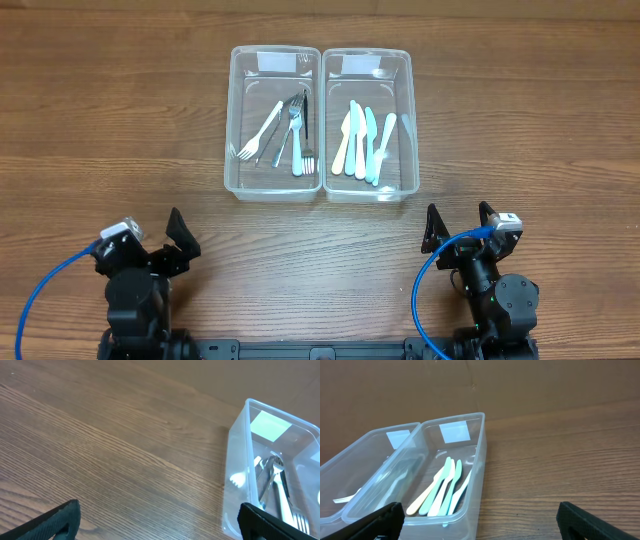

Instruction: Pack container

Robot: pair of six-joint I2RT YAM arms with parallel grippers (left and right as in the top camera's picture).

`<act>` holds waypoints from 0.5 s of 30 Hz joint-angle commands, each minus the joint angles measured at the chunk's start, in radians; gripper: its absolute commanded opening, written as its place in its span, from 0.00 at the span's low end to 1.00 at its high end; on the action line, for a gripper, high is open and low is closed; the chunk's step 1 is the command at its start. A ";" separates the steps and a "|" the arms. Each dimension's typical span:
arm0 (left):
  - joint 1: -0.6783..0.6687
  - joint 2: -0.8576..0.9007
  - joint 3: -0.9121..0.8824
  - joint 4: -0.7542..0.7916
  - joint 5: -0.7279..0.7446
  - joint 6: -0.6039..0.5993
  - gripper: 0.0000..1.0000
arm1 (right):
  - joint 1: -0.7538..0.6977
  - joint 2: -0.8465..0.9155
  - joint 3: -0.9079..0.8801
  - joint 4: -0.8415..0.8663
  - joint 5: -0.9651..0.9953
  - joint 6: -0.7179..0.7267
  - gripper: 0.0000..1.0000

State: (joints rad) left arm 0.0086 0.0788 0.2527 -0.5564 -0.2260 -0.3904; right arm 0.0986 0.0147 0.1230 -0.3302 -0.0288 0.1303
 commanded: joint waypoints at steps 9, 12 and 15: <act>0.004 -0.076 -0.107 0.023 -0.009 -0.018 1.00 | -0.004 -0.012 -0.002 0.007 0.001 0.000 1.00; 0.004 -0.076 -0.107 0.023 -0.009 -0.017 1.00 | -0.004 -0.012 -0.002 0.007 0.001 0.000 1.00; 0.004 -0.076 -0.107 0.023 -0.010 -0.017 1.00 | -0.004 -0.012 -0.002 0.007 0.001 0.000 1.00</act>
State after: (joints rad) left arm 0.0086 0.0174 0.1566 -0.5377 -0.2256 -0.3912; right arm 0.0986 0.0147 0.1230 -0.3302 -0.0288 0.1303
